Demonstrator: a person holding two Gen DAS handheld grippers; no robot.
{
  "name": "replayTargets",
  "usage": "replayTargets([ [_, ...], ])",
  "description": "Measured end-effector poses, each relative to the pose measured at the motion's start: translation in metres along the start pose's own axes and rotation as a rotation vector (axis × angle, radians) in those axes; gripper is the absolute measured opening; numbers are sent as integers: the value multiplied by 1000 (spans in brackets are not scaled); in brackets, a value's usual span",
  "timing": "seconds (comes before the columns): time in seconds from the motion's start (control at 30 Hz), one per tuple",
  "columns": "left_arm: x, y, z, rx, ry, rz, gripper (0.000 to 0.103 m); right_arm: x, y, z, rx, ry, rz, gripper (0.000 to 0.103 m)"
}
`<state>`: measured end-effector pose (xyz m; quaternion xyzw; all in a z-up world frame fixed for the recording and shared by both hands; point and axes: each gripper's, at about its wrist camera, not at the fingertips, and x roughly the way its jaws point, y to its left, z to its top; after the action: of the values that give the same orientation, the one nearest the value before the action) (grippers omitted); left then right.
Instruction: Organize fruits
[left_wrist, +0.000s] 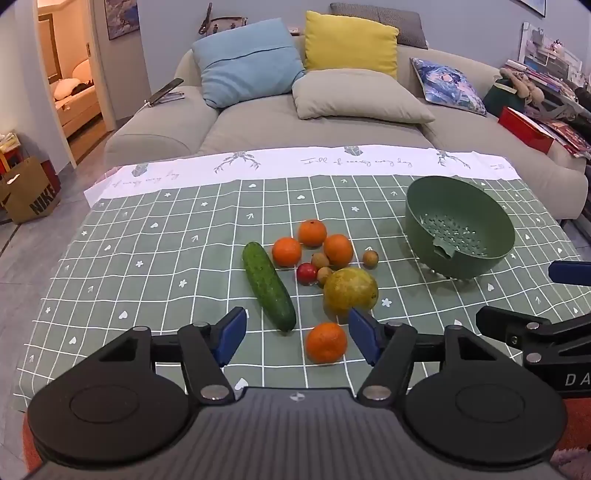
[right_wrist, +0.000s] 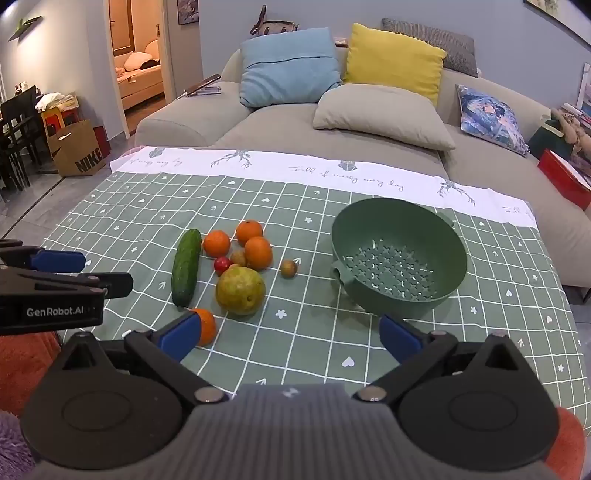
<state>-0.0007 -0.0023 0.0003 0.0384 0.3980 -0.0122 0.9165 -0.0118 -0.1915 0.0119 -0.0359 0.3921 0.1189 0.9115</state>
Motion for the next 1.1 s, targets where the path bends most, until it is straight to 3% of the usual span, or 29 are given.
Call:
replayTargets([
  [0.2,1,3,1,-23,12,-30,75,0,0,1,-2,9,2,98],
  [1.1,1,1,-2,-12,13,-19,75,3,-3,1,17,44,-30,98],
])
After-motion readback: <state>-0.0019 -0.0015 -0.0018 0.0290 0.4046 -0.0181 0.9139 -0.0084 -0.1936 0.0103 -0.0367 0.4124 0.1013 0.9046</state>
